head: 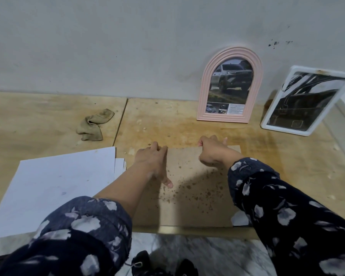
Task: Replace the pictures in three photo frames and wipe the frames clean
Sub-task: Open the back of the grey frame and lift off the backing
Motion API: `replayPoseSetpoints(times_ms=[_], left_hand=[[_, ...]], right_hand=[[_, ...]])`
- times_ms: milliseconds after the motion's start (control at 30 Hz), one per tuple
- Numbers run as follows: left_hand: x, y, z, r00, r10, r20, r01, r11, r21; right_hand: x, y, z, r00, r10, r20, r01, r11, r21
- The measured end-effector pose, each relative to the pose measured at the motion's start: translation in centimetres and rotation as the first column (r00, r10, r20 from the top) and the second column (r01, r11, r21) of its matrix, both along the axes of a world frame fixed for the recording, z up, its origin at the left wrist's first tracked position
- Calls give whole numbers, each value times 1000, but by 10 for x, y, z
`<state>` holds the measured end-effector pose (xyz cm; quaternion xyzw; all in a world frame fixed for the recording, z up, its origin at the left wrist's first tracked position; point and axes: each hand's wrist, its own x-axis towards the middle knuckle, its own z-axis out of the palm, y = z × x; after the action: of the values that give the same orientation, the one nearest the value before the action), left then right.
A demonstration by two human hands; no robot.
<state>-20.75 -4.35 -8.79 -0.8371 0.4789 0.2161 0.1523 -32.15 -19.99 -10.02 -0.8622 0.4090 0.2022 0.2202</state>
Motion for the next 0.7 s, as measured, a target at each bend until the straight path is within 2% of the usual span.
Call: replayPoseSetpoints(times_ms=[133,367,467,533,600,633,700], left_hand=[[-2,-3,-4,998,52,38,-49,996,-70],[-3,-3,-6,986,-2,167,21,994,-111],[-3,-2,-4,982,-3,186,25,993,-117],[-4,-1,-2,980,-7,200,32,992,-124],[-5,0,1,979,-5,205,34,990,-138],[-5,1,3,978,-4,209,35,989,-142],[-7,4,5,976,-4,219,37,988,-149]], right_hand=[[-2,-1,-1,999,-10,47,11,1000,-11],[-20,-1,6,992,29,126,-20,997,-72],[-43,-4,-2,968,-107,226,147,974,-170],[-62,-10,-11,897,-290,333,350,926,-139],[-78,-13,-15,714,-537,449,545,829,125],[-85,-13,-15,612,-629,479,583,768,265],[-97,-8,-12,503,-721,477,581,690,431]])
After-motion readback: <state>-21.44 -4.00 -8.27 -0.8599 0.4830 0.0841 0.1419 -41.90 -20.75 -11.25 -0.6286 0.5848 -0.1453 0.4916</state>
